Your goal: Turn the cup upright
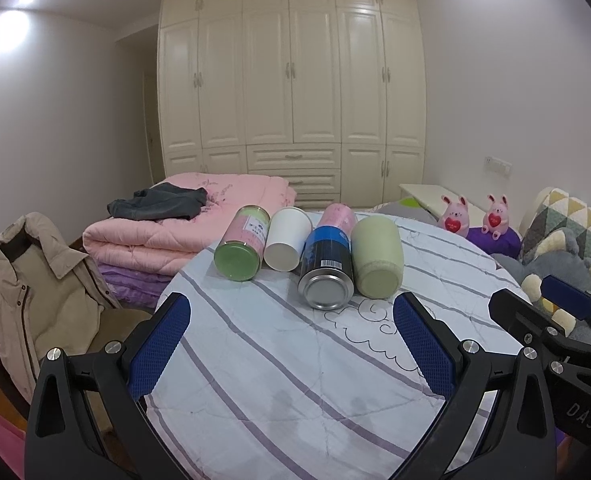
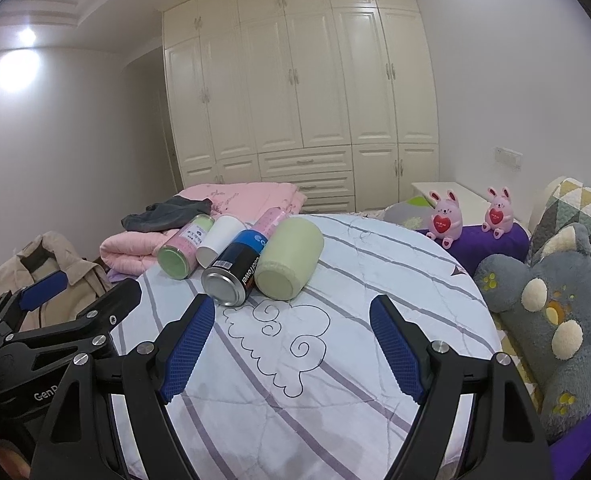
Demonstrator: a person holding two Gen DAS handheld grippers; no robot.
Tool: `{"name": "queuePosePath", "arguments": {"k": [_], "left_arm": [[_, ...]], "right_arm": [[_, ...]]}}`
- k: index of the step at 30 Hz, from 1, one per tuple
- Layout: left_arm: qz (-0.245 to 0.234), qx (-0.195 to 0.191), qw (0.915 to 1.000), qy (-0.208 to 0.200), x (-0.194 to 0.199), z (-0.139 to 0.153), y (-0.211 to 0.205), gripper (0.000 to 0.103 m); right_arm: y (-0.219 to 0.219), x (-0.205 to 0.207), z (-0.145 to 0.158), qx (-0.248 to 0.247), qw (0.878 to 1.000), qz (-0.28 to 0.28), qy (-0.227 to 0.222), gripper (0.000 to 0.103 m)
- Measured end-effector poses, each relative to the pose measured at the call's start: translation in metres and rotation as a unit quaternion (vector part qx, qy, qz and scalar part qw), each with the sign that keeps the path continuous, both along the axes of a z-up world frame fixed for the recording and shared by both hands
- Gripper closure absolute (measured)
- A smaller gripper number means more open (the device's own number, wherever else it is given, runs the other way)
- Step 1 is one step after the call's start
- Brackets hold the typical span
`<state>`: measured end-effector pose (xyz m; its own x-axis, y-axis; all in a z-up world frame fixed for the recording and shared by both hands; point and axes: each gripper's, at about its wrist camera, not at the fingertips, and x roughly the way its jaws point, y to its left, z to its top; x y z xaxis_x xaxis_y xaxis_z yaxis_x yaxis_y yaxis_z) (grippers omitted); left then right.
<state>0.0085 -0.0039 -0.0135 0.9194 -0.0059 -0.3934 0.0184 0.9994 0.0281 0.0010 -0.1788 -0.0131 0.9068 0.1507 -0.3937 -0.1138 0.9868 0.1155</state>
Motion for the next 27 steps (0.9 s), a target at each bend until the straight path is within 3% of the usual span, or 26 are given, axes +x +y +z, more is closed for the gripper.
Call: {"name": "queuePosePath", "arguments": {"k": [11, 20, 27], "left_arm": [[0.003, -0.004, 0.9997, 0.022, 0.023, 0.005, 0.002, 0.001], [-0.009, -0.010, 0.9978, 0.065, 0.072, 0.009, 0.003, 0.001], [-0.052, -0.008, 0.9924, 0.112, 0.125, 0.013, -0.001, 0.000]], "right_arm": [[0.000, 0.019, 0.006, -0.004, 1.000, -0.001, 0.021, 0.022], [-0.007, 0.058, 0.017, -0.014, 0.999, -0.013, 0.051, 0.022], [-0.011, 0.105, 0.016, -0.029, 0.995, -0.025, 0.087, 0.022]]}}
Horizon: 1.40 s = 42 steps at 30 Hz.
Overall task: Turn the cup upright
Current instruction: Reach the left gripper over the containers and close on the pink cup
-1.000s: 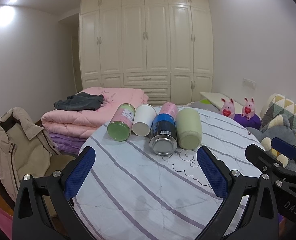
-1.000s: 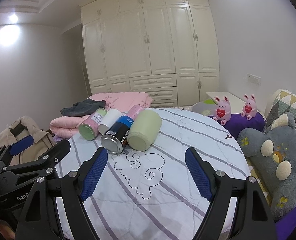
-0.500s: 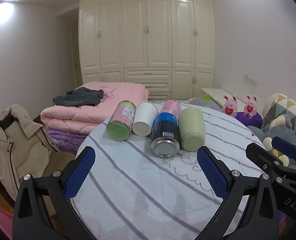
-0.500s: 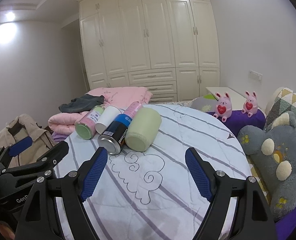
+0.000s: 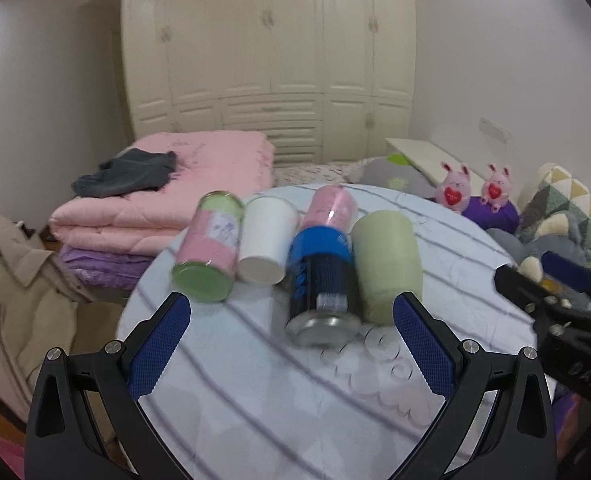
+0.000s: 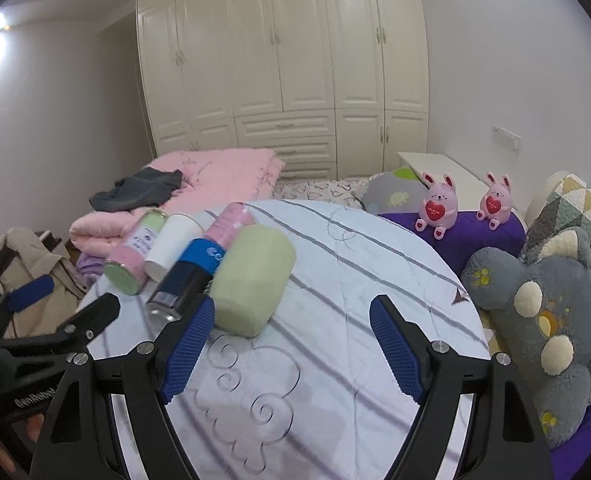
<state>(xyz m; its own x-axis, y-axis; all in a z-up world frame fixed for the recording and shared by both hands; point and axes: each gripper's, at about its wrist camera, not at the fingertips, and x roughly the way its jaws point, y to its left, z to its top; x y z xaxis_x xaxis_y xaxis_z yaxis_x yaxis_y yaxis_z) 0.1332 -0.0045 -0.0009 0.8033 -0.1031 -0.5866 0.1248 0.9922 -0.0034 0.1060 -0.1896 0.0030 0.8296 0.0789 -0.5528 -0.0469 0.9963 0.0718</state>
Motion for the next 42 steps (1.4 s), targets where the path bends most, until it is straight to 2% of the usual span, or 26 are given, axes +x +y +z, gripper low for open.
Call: {"name": "queuePosePath", "arguments": {"k": [2, 8, 12, 17, 21, 24, 35, 37, 40, 42], "left_arm": [[-0.014, -0.006, 0.9998, 0.010, 0.016, 0.004, -0.001, 0.001], [-0.040, 0.020, 0.9976, 0.054, 0.070, 0.007, -0.015, 0.000], [-0.068, 0.025, 0.9944, 0.077, 0.104, 0.009, -0.026, 0.000], [-0.080, 0.032, 0.9908, 0.105, 0.142, 0.006, -0.036, 0.000], [-0.082, 0.058, 0.9870, 0.125, 0.175, -0.001, -0.047, 0.000], [-0.096, 0.066, 0.9803, 0.160, 0.197, -0.013, -0.055, 0.000], [-0.106, 0.103, 0.9618, 0.230, 0.236, -0.040, -0.077, 0.001], [-0.109, 0.111, 0.9565, 0.247, 0.242, -0.044, -0.081, 0.000], [-0.115, 0.096, 0.9489, 0.278, 0.252, -0.049, -0.082, 0.000], [-0.103, 0.115, 0.9433, 0.294, 0.257, -0.055, -0.083, 0.001]], "right_arm": [[0.000, 0.014, -0.001, -0.006, 1.000, -0.001, 0.009, 0.022], [-0.006, 0.053, -0.005, -0.019, 0.999, 0.003, 0.041, 0.022], [-0.016, 0.077, -0.008, 0.001, 0.999, 0.003, 0.052, 0.022], [-0.022, 0.107, -0.010, 0.003, 0.997, 0.011, 0.072, 0.022], [-0.030, 0.127, -0.010, 0.016, 0.996, 0.021, 0.081, 0.022], [-0.036, 0.140, -0.011, 0.043, 0.994, 0.042, 0.088, 0.022], [-0.047, 0.181, -0.018, 0.037, 0.989, 0.064, 0.126, 0.022], [-0.050, 0.187, -0.021, 0.044, 0.988, 0.068, 0.133, 0.022], [-0.053, 0.193, -0.024, 0.051, 0.986, 0.072, 0.143, 0.022], [-0.053, 0.195, -0.024, 0.050, 0.985, 0.075, 0.145, 0.022]]}}
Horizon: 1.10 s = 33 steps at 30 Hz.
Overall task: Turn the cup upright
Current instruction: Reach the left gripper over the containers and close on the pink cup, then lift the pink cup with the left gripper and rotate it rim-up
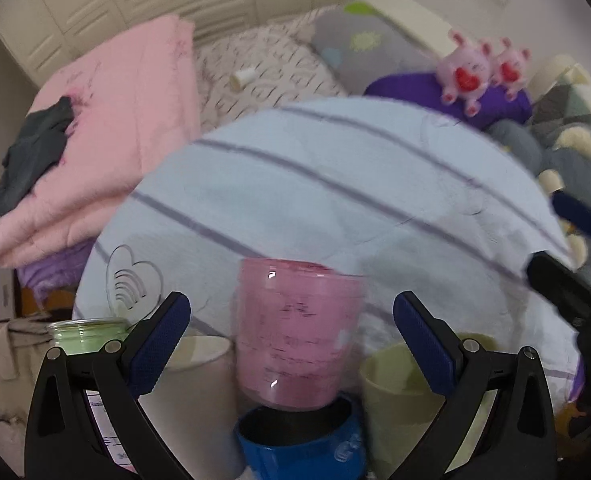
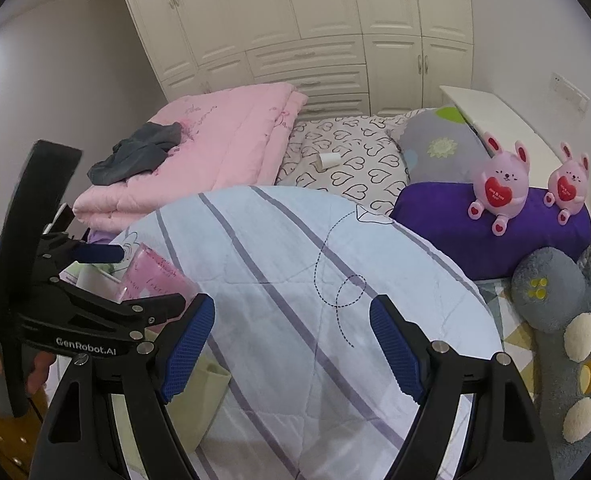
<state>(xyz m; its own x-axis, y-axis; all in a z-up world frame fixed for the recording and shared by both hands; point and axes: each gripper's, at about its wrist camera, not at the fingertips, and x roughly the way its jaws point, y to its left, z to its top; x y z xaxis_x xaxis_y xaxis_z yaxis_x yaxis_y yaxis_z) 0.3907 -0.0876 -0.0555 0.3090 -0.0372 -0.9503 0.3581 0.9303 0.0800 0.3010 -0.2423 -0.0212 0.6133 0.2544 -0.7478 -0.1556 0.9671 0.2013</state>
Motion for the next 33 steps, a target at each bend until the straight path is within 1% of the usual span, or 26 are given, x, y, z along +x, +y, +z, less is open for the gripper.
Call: {"name": "queuePosePath", "arguments": {"k": [1, 3, 4, 5, 6, 7, 12, 18, 29, 31, 33], "left_arm": [[0.002, 0.012, 0.9999, 0.006, 0.002, -0.003, 0.000, 0.001], [0.005, -0.002, 0.9996, 0.027, 0.007, -0.005, 0.004, 0.004], [0.003, -0.007, 0.9995, 0.031, 0.008, -0.005, 0.004, 0.011], [0.002, -0.016, 0.9992, 0.037, 0.010, -0.005, 0.004, 0.020], [0.000, -0.031, 0.9983, 0.050, 0.011, -0.006, 0.005, 0.026], [-0.002, -0.041, 0.9974, 0.059, 0.012, -0.006, 0.005, 0.038], [-0.005, -0.036, 0.9977, 0.058, 0.012, -0.004, 0.003, 0.037], [0.013, -0.037, 0.9978, 0.053, 0.017, -0.002, 0.007, 0.038], [0.013, -0.047, 0.9981, 0.039, 0.016, 0.011, 0.010, 0.038], [0.015, -0.040, 0.9983, 0.039, 0.017, 0.008, 0.008, 0.038], [0.014, -0.028, 0.9985, 0.045, 0.019, -0.001, 0.006, 0.038]], "right_arm": [[0.001, 0.001, 0.000, 0.000, 1.000, 0.002, 0.001, 0.022], [0.001, 0.003, 0.000, 0.000, 1.000, 0.005, 0.002, 0.022], [0.001, 0.003, 0.000, 0.000, 1.000, 0.008, 0.002, 0.022], [0.002, 0.004, 0.000, -0.001, 1.000, 0.008, 0.001, 0.022], [0.002, 0.005, -0.001, -0.002, 1.000, 0.008, 0.002, 0.022], [0.002, 0.006, -0.002, -0.004, 1.000, 0.006, 0.003, 0.022], [-0.001, 0.007, -0.007, 0.004, 1.000, 0.003, 0.017, 0.022], [-0.008, 0.009, -0.009, 0.007, 1.000, -0.008, 0.020, 0.022], [-0.010, 0.007, -0.007, 0.006, 1.000, -0.011, 0.023, 0.022], [-0.011, 0.005, -0.005, 0.009, 1.000, -0.012, 0.020, 0.022], [-0.011, 0.004, -0.004, 0.008, 1.000, -0.014, 0.019, 0.022]]}}
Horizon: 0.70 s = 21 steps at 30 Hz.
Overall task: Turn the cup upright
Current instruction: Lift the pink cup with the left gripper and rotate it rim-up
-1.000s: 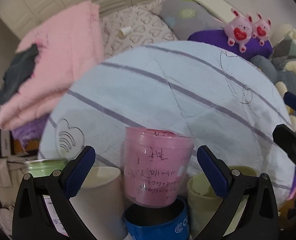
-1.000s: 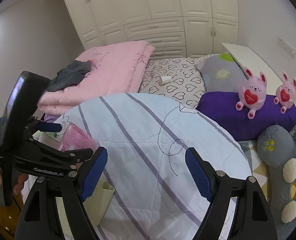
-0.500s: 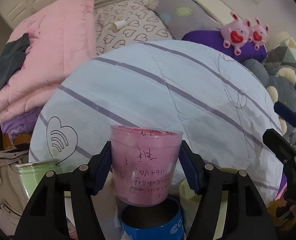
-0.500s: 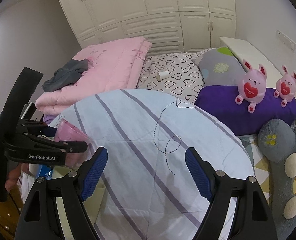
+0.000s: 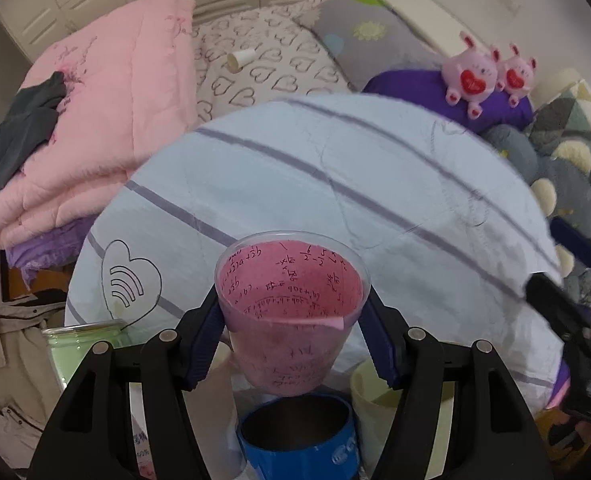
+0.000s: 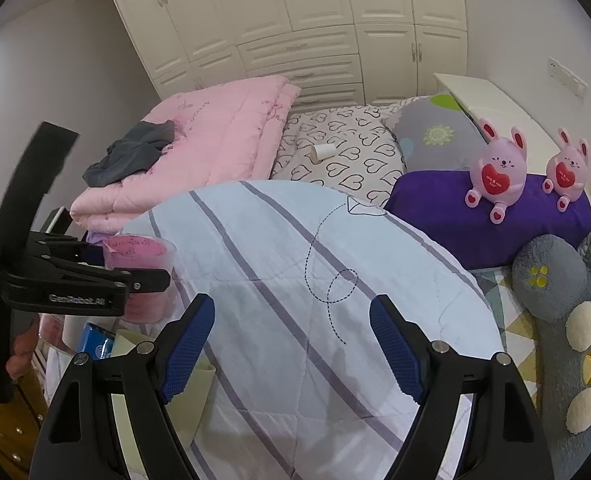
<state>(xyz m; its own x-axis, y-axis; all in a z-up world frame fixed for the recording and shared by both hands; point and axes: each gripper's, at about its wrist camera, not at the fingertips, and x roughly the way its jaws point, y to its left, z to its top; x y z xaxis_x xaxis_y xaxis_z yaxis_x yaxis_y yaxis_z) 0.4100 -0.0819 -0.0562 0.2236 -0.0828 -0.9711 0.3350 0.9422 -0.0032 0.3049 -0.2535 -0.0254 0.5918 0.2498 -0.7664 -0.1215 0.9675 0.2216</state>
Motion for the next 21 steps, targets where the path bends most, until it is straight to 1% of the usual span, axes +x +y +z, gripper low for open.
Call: {"name": "queuePosePath", "arguments": {"k": [3, 7, 9, 16, 21], "left_arm": [[0.013, 0.004, 0.9997, 0.021, 0.006, -0.017, 0.001, 0.037], [0.019, 0.017, 0.9993, 0.027, 0.010, -0.032, -0.001, 0.037], [0.021, 0.014, 0.9993, 0.026, 0.010, -0.031, -0.002, 0.041], [0.027, 0.015, 0.9994, 0.017, 0.004, -0.018, 0.001, 0.041], [0.024, 0.013, 0.9996, 0.001, -0.001, 0.001, 0.001, 0.041]], "right_arm": [[0.001, 0.001, -0.003, -0.002, 1.000, -0.002, 0.007, 0.022], [0.000, 0.001, -0.006, -0.002, 1.000, -0.001, 0.013, 0.022], [0.000, 0.002, -0.006, -0.006, 1.000, -0.001, 0.014, 0.022], [-0.004, -0.002, -0.004, 0.001, 1.000, -0.009, 0.013, 0.022], [-0.003, -0.009, 0.006, 0.001, 1.000, -0.008, 0.004, 0.022]]}}
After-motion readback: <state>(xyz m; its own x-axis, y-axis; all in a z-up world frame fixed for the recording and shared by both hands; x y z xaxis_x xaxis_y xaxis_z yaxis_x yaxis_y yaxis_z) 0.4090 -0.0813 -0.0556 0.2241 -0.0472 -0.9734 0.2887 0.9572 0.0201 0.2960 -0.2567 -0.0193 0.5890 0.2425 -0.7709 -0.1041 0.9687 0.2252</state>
